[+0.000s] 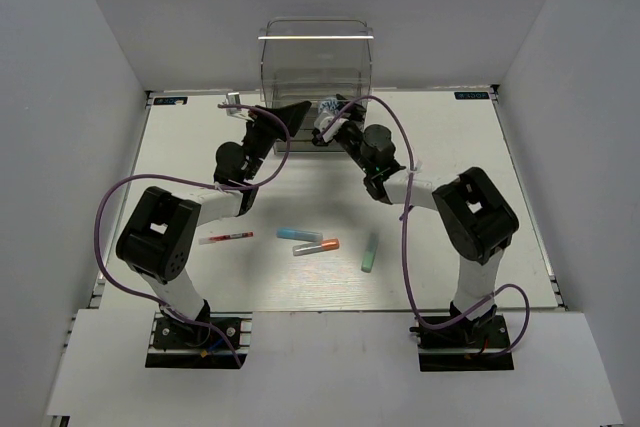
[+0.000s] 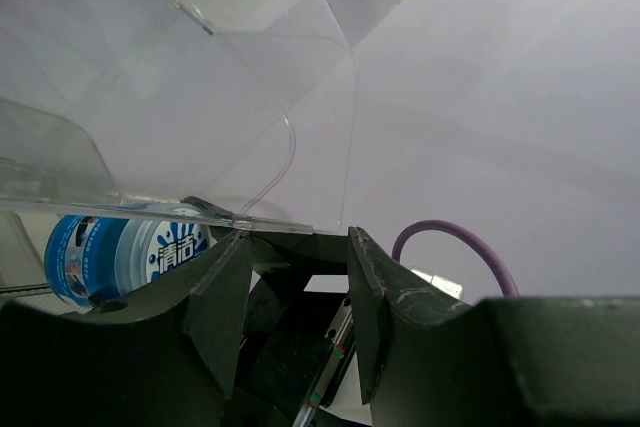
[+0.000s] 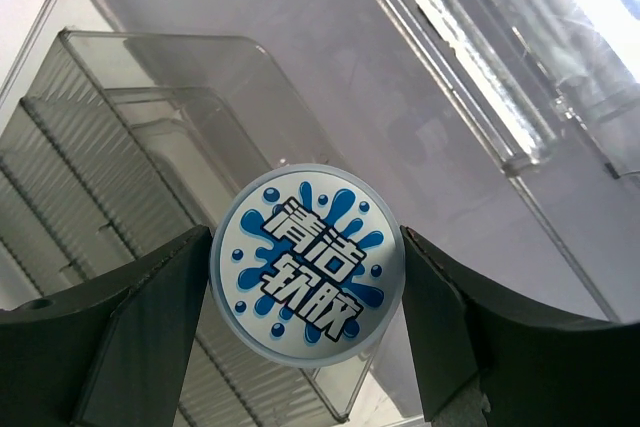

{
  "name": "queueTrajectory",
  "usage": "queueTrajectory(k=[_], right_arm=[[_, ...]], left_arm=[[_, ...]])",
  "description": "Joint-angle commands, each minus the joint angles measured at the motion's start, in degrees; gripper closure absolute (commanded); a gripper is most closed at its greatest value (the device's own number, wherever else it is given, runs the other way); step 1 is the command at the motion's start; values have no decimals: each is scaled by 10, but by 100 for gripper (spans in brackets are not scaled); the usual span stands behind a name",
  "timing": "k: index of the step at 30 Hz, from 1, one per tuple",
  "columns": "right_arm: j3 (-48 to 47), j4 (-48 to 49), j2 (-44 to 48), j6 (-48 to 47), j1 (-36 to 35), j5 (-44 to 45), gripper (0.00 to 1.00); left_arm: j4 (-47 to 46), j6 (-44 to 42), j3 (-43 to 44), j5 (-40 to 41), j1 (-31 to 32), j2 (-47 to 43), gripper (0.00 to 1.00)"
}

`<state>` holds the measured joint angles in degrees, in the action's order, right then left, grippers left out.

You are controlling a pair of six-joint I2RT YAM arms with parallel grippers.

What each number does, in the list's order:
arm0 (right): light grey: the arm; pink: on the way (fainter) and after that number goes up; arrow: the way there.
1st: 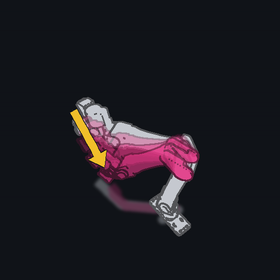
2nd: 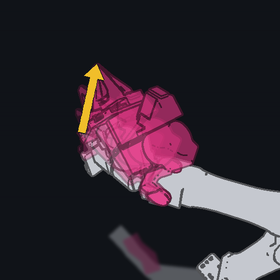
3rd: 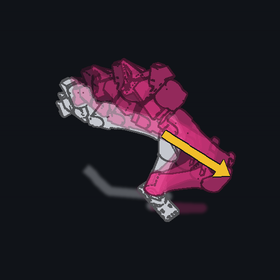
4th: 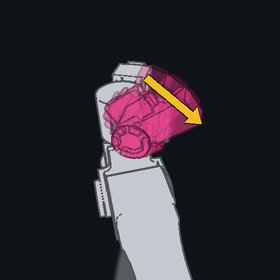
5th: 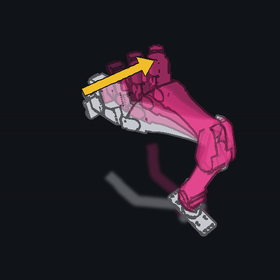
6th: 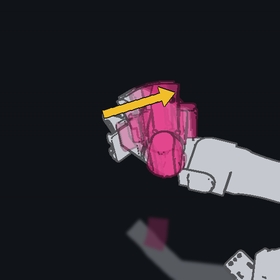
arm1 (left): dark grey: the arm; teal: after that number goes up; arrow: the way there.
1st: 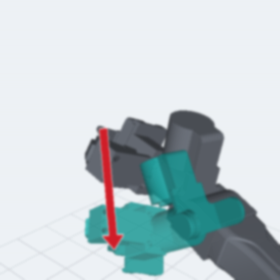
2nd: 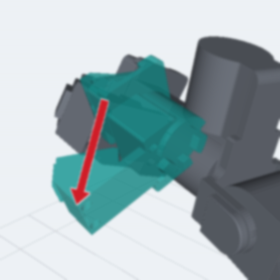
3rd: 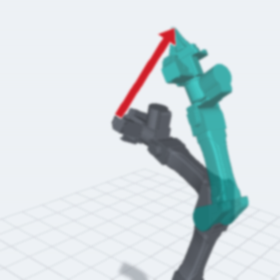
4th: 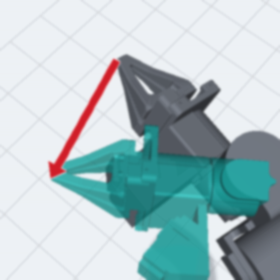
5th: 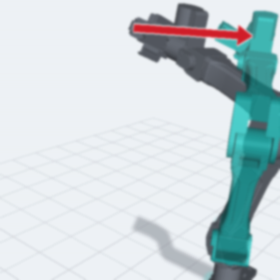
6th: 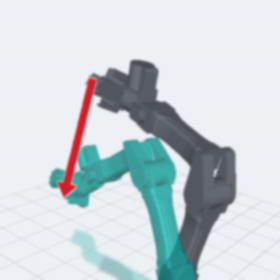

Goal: Sort the stationery into containers
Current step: Place the stationery in the storage box.

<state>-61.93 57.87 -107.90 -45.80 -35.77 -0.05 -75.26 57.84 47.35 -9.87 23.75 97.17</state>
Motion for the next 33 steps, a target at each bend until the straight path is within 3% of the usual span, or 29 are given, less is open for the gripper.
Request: queueTrajectory(k=[1,10,29,30,33], right_arm=[[-43,112,-2,-3,2,26,100],[-89,124,-50,-4,1,56,100],[-163,57,-108,77,2,108,100],[-166,47,-108,82,2,110,92],[-166,29,-106,85,3,103,50]], left_arm=[[-65,-9,19,6,-2,-30,47],[-65,-9,19,6,-2,-30,47],[-65,-9,13,6,-2,-36,47],[-65,-9,13,6,-2,-36,47],[-65,-9,8,6,-2,-46,47]])
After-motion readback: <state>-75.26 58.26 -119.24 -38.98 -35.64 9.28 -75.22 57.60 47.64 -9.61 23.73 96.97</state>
